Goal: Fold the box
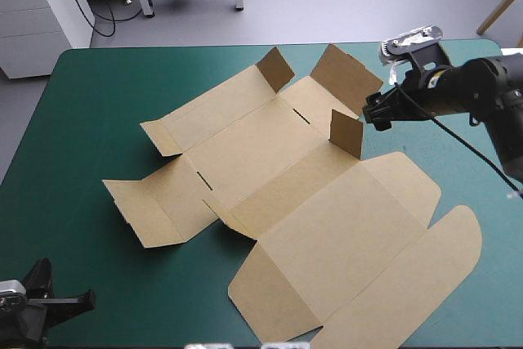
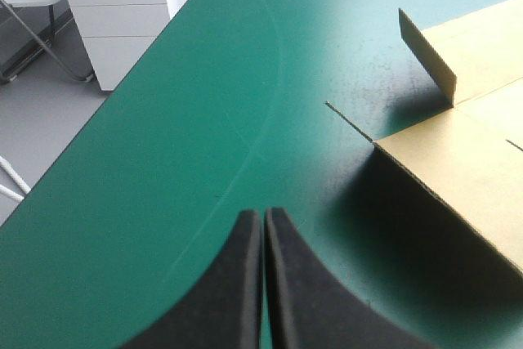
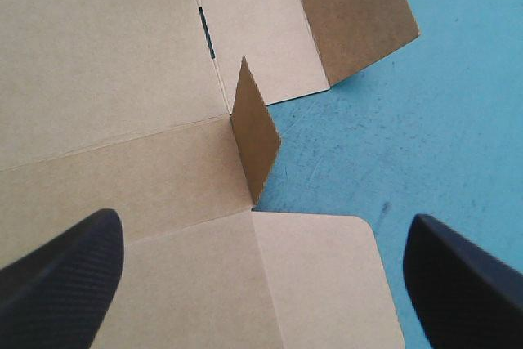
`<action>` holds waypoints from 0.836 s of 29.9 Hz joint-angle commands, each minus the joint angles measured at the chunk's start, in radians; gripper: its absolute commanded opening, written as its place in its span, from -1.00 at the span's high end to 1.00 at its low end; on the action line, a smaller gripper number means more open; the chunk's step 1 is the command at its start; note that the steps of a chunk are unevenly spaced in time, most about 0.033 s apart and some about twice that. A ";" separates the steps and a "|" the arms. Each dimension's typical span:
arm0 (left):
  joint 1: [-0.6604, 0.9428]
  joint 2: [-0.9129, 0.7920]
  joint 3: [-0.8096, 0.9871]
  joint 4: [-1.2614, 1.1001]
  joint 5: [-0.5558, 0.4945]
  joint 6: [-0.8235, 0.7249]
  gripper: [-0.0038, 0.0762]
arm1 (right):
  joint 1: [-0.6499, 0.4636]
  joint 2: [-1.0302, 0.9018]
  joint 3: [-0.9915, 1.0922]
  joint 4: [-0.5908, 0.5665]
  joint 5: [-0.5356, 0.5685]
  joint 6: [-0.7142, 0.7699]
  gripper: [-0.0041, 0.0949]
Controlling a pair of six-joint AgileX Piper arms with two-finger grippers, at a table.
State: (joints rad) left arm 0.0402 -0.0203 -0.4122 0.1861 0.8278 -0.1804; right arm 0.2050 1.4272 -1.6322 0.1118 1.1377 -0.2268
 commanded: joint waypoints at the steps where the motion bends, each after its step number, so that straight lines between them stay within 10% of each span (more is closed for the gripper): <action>1: -0.001 -0.010 -0.021 0.003 -0.077 -0.001 0.93 | -0.001 0.076 -0.094 0.008 -0.026 -0.023 -0.81; 25: -0.001 -0.010 -0.021 0.003 -0.077 -0.001 0.93 | 0.038 0.559 -0.322 0.035 0.066 -0.160 -0.81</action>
State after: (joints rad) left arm 0.0402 -0.0203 -0.4122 0.1861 0.8278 -0.1786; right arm 0.2228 2.0223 -1.9191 0.1324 1.2228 -0.3721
